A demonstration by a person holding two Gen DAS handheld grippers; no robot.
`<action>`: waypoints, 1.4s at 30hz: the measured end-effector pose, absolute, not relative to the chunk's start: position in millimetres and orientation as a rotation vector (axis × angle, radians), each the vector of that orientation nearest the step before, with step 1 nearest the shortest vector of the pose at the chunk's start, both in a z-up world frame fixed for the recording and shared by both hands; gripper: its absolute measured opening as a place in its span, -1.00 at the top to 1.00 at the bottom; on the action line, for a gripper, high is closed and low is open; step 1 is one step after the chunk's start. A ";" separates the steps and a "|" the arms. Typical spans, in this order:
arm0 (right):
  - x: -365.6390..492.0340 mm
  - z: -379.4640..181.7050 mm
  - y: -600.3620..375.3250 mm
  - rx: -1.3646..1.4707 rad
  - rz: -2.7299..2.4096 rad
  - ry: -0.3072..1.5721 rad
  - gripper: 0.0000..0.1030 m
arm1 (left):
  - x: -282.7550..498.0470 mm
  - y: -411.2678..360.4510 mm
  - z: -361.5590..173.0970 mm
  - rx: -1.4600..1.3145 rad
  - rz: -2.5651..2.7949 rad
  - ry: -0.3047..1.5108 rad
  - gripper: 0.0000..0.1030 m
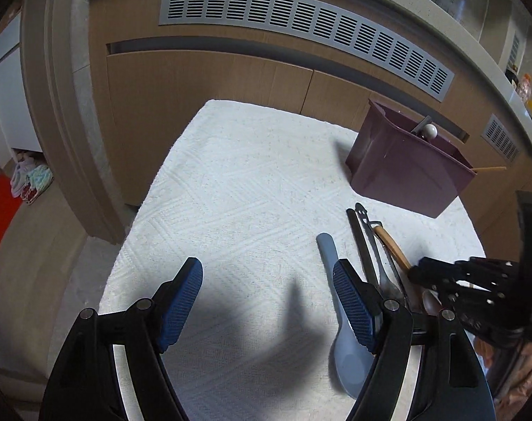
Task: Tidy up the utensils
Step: 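Grasp the wooden spoon with the right tool while the left approaches the blue spoon, then grasp the blue plastic spoon by its handle with the left tool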
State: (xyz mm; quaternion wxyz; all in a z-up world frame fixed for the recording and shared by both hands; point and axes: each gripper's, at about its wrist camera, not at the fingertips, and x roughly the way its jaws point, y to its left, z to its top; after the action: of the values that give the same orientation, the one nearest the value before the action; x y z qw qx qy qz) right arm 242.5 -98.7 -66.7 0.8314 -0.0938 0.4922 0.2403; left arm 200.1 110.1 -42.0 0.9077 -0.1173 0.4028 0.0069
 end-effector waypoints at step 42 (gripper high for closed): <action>214.7 -52.5 -188.3 -0.014 0.363 0.935 0.84 | 271.3 28.9 -73.4 -0.028 -0.073 1.024 0.74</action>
State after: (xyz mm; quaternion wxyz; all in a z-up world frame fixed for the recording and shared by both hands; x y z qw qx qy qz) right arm 214.7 -188.3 -52.5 0.8767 -0.0066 0.4484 0.1740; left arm 271.3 28.9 -73.4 0.8712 -0.0135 0.4896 -0.0349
